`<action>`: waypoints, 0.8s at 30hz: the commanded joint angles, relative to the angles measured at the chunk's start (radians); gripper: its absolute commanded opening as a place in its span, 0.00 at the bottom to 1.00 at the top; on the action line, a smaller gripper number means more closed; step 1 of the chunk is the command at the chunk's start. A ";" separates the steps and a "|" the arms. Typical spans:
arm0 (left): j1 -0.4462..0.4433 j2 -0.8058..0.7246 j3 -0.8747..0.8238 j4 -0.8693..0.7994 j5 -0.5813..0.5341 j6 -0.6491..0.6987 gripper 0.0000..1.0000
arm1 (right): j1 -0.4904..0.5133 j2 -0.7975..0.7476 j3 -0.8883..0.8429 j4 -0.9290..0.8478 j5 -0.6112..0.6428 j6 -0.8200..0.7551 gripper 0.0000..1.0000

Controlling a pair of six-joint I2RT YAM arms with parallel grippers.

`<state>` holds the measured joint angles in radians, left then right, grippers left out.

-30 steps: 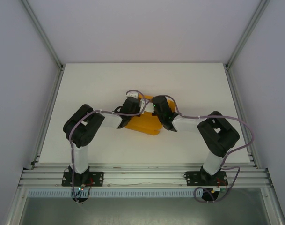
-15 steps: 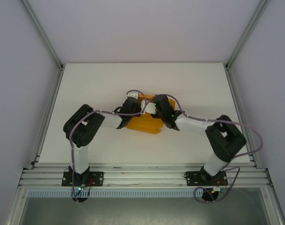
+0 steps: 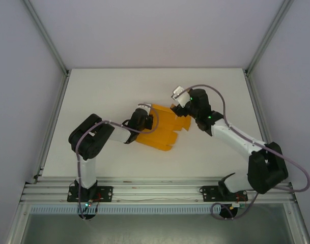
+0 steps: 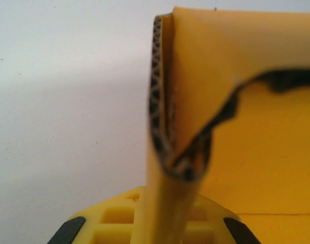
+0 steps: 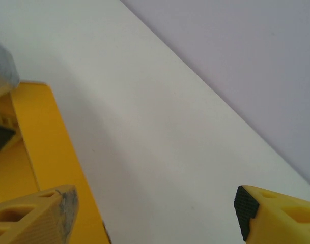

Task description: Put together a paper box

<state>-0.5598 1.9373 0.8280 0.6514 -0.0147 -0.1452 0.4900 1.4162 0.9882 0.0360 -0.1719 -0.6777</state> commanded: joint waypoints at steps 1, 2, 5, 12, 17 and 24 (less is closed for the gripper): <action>-0.014 -0.015 -0.027 0.056 0.038 0.047 0.00 | 0.003 0.095 0.114 -0.081 -0.081 0.128 0.80; -0.015 -0.015 -0.036 0.075 0.040 0.049 0.00 | 0.002 0.124 0.137 -0.084 -0.075 0.137 0.80; -0.017 -0.009 -0.036 0.076 0.030 0.040 0.00 | 0.004 0.216 0.206 -0.097 -0.074 0.123 0.81; -0.020 -0.001 -0.044 0.081 0.024 0.015 0.00 | 0.031 0.330 0.239 -0.142 -0.150 0.065 0.79; -0.022 0.002 -0.045 0.088 0.035 0.015 0.09 | 0.070 0.387 0.228 -0.165 -0.051 0.026 0.79; -0.022 -0.023 -0.023 0.056 0.036 -0.004 0.33 | 0.083 0.380 0.191 -0.156 -0.048 0.015 0.78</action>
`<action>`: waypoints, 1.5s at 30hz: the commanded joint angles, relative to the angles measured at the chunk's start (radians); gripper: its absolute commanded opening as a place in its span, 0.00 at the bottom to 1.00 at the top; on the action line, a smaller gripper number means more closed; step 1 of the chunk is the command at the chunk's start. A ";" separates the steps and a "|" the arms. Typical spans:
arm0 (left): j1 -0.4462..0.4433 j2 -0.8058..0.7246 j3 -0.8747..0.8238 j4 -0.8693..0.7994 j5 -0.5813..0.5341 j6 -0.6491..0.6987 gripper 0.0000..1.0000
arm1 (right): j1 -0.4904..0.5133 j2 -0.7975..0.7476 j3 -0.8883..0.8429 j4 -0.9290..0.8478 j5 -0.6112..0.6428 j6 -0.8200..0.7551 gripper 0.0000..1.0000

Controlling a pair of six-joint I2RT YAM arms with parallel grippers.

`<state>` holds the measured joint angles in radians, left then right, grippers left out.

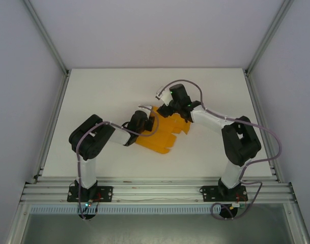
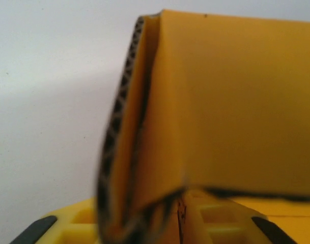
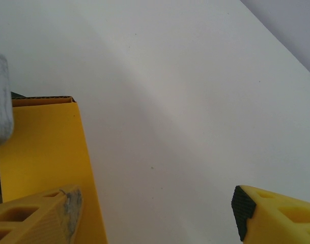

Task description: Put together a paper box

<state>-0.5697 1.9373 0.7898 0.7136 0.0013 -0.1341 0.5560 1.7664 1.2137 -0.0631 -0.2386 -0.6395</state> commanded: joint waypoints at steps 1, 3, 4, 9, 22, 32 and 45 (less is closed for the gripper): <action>-0.011 -0.024 0.029 -0.030 0.019 -0.016 0.36 | 0.016 0.028 -0.036 -0.061 0.021 -0.026 0.78; -0.012 -0.023 0.053 -0.067 0.013 -0.018 0.42 | 0.017 0.028 -0.039 -0.061 0.022 -0.025 0.78; -0.011 -0.047 0.062 -0.085 -0.001 -0.023 0.42 | 0.016 0.027 -0.038 -0.063 0.024 -0.025 0.78; -0.010 -0.075 0.070 -0.107 -0.132 -0.038 0.44 | 0.017 0.024 -0.039 -0.064 0.025 -0.026 0.78; -0.010 -0.057 0.071 -0.084 -0.150 -0.022 0.21 | 0.019 0.021 -0.042 -0.101 0.004 -0.040 0.78; -0.012 -0.049 0.002 0.037 -0.185 -0.006 0.00 | 0.030 -0.061 -0.085 0.002 0.100 0.109 0.82; -0.012 -0.172 0.014 -0.118 -0.313 -0.110 0.00 | -0.034 -0.375 -0.264 0.040 0.298 0.279 1.00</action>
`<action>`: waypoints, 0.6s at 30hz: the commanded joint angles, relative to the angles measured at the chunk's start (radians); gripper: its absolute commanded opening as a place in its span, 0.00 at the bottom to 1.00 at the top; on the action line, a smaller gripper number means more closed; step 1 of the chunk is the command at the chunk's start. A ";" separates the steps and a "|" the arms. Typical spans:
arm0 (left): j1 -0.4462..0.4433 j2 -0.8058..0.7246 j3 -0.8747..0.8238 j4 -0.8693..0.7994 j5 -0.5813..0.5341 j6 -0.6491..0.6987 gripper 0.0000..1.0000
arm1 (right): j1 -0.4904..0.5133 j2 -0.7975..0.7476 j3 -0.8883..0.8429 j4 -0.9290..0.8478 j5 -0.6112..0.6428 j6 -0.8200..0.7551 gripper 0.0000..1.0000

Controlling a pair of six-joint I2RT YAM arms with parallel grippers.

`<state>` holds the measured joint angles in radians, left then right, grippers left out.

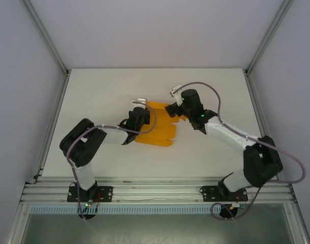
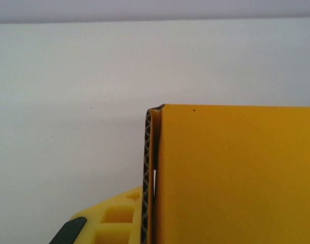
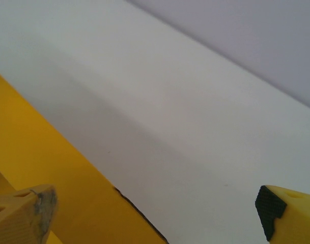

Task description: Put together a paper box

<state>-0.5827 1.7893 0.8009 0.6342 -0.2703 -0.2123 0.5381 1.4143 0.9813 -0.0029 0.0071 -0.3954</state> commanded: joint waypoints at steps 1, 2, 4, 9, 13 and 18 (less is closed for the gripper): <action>0.001 -0.025 0.005 -0.043 -0.044 -0.037 0.00 | -0.021 -0.028 -0.039 -0.031 0.056 0.036 1.00; 0.001 -0.027 0.007 -0.050 -0.043 -0.036 0.00 | -0.025 -0.030 -0.040 -0.042 0.059 0.036 1.00; 0.001 -0.030 0.007 -0.050 -0.036 -0.039 0.00 | -0.034 -0.030 -0.045 -0.061 0.078 0.047 0.99; 0.001 -0.038 0.000 -0.051 -0.038 -0.046 0.00 | -0.057 -0.007 -0.053 -0.061 0.086 0.046 0.99; 0.001 -0.058 -0.006 -0.048 -0.010 -0.050 0.00 | -0.060 0.041 -0.046 -0.064 0.041 0.024 0.98; 0.001 -0.064 -0.004 -0.037 0.041 -0.041 0.00 | -0.061 0.101 -0.018 -0.011 -0.132 0.026 0.97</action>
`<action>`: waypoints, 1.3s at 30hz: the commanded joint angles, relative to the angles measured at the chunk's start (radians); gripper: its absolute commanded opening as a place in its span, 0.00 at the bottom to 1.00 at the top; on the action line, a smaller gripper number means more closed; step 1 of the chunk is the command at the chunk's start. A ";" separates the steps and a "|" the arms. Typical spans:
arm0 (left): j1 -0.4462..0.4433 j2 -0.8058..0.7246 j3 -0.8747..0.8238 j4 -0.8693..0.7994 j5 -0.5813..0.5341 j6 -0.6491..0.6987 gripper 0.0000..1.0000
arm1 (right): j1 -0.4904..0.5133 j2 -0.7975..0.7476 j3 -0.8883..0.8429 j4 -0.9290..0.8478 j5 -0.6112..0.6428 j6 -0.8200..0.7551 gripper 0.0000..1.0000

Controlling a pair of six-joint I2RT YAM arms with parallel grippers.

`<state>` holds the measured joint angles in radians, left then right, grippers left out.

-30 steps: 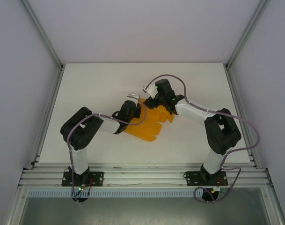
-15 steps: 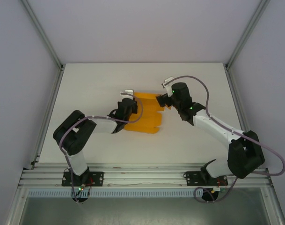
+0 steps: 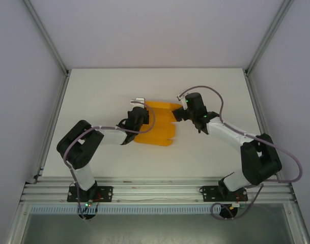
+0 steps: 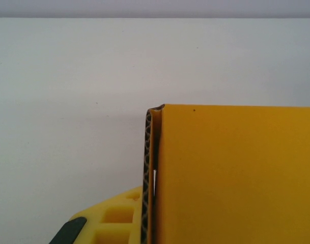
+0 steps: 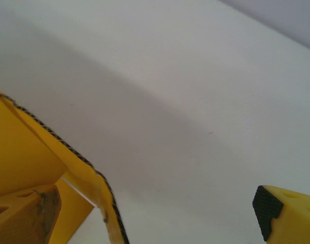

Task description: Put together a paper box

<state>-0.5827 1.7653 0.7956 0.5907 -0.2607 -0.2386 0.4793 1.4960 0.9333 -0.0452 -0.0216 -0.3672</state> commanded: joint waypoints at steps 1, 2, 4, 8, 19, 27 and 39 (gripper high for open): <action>0.001 -0.038 0.005 0.005 0.039 -0.020 0.00 | -0.001 0.029 0.035 0.054 -0.147 0.008 0.97; -0.002 -0.038 0.009 0.003 0.049 -0.027 0.00 | 0.001 0.034 0.035 0.082 -0.186 0.023 0.96; 0.000 -0.034 0.010 0.005 0.062 -0.039 0.00 | 0.003 0.040 0.017 0.175 -0.247 0.060 0.97; -0.001 -0.026 0.003 0.030 0.093 -0.086 0.00 | 0.012 0.062 -0.025 0.404 -0.198 0.224 0.99; -0.004 -0.073 0.013 -0.021 0.028 -0.135 0.00 | 0.041 -0.063 -0.146 0.429 0.128 0.304 1.00; -0.005 -0.129 0.013 -0.066 0.004 -0.110 0.00 | 0.025 -0.239 -0.282 0.182 0.190 0.340 1.00; -0.005 -0.138 0.011 -0.072 0.022 -0.119 0.00 | 0.001 -0.199 -0.273 0.191 0.221 0.392 1.00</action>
<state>-0.5812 1.6535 0.7959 0.5220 -0.2253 -0.3588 0.4828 1.2762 0.6285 0.1581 0.1783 0.0013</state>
